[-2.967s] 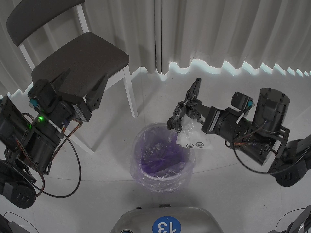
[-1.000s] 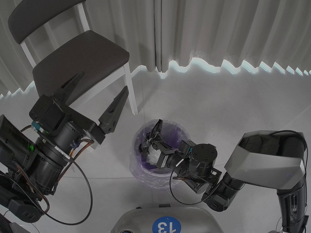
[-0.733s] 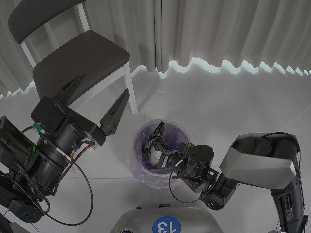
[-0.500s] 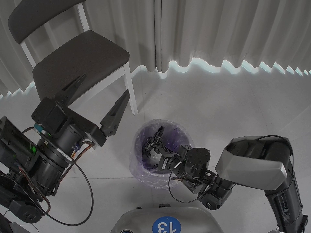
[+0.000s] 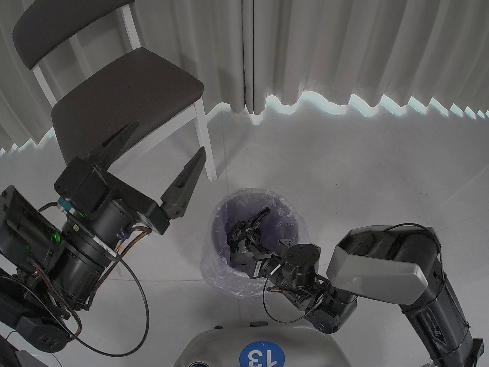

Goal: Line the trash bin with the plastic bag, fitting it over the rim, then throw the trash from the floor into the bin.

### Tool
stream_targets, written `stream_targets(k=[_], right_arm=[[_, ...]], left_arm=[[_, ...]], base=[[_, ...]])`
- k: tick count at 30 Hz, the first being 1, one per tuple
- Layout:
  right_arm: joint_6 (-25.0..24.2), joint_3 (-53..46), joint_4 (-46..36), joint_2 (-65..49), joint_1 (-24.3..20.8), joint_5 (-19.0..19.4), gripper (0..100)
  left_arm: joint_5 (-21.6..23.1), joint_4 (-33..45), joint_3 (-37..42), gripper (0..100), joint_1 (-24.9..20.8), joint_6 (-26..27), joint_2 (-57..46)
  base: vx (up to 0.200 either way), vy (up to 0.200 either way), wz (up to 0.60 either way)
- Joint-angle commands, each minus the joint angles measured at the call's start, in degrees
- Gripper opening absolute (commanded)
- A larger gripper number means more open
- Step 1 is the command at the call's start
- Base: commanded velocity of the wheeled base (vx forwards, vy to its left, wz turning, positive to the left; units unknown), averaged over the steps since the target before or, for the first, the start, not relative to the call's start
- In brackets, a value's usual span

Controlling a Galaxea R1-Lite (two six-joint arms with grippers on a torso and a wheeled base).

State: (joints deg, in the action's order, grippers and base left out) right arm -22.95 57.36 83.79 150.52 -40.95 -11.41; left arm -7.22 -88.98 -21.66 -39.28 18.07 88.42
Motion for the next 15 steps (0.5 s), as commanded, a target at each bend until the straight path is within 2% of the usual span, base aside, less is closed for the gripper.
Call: stream_targets(k=[1, 11, 15], right_arm=[[0.0, 0.5, -0.3, 1.4, 0.0, 0.0, 0], [0.1, 1.2, -0.8, 1.5, 0.0, -0.1, 0], [0.5, 1.3, -5.1, -1.5, 0.7, -0.2, 0]], left_arm=[[-0.1, -0.9, 0.0, 100, 0.0, 0.0, 0.3], [0.0, -0.9, 0.0, 100, 0.0, 0.0, 0.6], [-0.1, -0.9, 0.0, 100, 0.2, -0.1, 0.7]], base=[[0.0, 0.0, 0.0], [0.0, 0.0, 0.0], [0.0, 0.0, 0.0]])
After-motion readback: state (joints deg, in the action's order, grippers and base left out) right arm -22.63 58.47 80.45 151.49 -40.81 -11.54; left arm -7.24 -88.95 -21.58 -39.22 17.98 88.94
